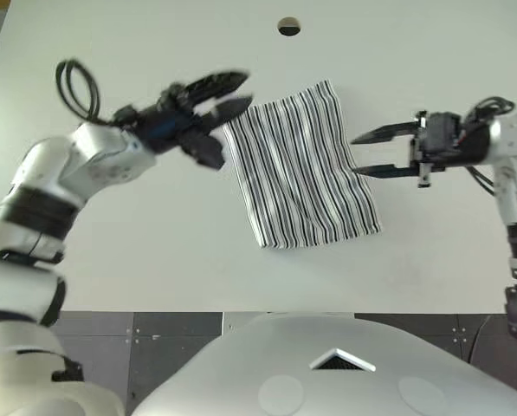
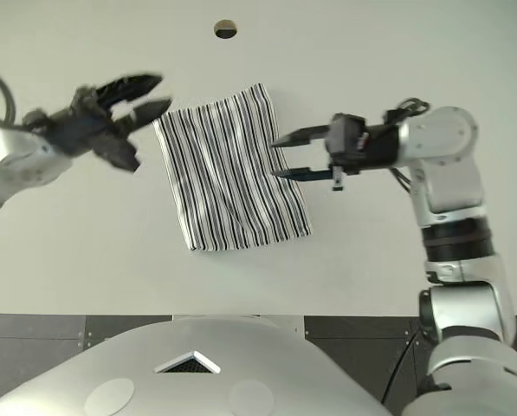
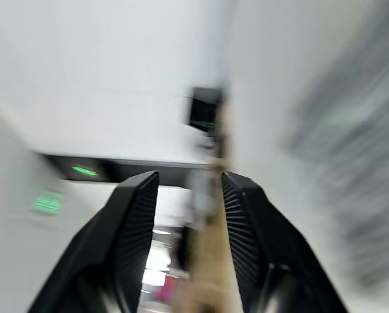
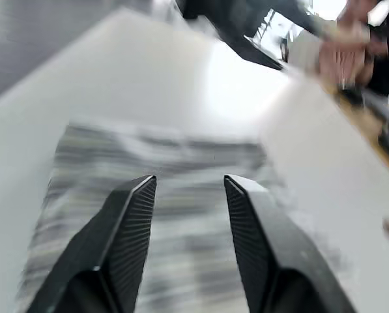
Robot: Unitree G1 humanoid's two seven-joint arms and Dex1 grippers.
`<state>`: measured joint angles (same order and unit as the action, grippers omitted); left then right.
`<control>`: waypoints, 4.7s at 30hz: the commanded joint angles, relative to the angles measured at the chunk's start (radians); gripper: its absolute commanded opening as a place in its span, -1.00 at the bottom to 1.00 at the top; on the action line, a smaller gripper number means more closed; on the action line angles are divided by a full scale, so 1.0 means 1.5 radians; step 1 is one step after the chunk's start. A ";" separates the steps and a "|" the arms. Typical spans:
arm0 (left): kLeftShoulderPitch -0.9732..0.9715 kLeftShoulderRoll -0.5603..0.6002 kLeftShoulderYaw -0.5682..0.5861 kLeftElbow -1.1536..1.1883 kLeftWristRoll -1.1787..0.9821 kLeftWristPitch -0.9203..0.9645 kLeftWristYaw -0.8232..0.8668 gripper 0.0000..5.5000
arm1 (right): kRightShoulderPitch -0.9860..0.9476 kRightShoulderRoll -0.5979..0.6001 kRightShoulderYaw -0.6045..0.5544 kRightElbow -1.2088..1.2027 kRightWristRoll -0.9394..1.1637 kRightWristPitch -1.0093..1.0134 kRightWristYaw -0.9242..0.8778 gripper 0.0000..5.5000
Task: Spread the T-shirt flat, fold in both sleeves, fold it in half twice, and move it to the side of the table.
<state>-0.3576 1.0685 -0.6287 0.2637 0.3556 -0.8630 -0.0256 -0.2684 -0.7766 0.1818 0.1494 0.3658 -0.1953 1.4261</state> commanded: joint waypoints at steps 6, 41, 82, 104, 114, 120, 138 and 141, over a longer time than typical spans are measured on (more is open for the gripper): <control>0.311 0.081 0.019 -0.189 -0.170 0.125 -0.212 0.12 | 0.082 -0.068 0.004 0.146 -0.185 -0.235 -0.020 0.27; 0.306 -0.176 0.055 -0.098 0.119 0.080 -0.247 -0.48 | -0.051 0.029 0.250 0.399 -0.659 -0.686 -0.587 -0.56; 0.342 -0.141 0.301 -0.242 -0.580 0.513 -0.659 -0.96 | 0.057 0.035 0.078 -0.016 0.018 -0.027 -0.094 -0.94; 0.124 -0.300 0.460 0.090 -0.531 0.695 -0.551 -0.64 | -0.072 0.240 -0.044 0.215 -0.119 -0.087 -0.377 -0.37; 0.139 -0.339 0.490 0.028 -0.524 0.696 -0.513 -0.64 | 0.000 0.240 0.131 0.139 -0.424 -0.407 -0.417 -0.37; 0.141 -0.354 0.494 0.007 -0.521 0.701 -0.500 -0.64 | -0.072 0.139 0.206 0.246 -0.822 -0.289 -0.655 -0.37; 0.124 -0.395 0.497 0.005 -0.490 0.652 -0.487 -0.64 | -0.341 -0.088 0.268 0.783 -0.899 -0.155 -0.802 -0.37; 0.138 -0.396 0.504 -0.064 -0.468 0.629 -0.448 -0.64 | -0.420 -0.158 0.247 0.743 -0.870 -0.219 -0.765 -0.37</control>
<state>-0.1520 0.4758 0.1158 0.2418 -0.3774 0.1067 -0.7354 -0.7859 -0.9334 0.5774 1.3123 -0.9759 -0.4646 0.2334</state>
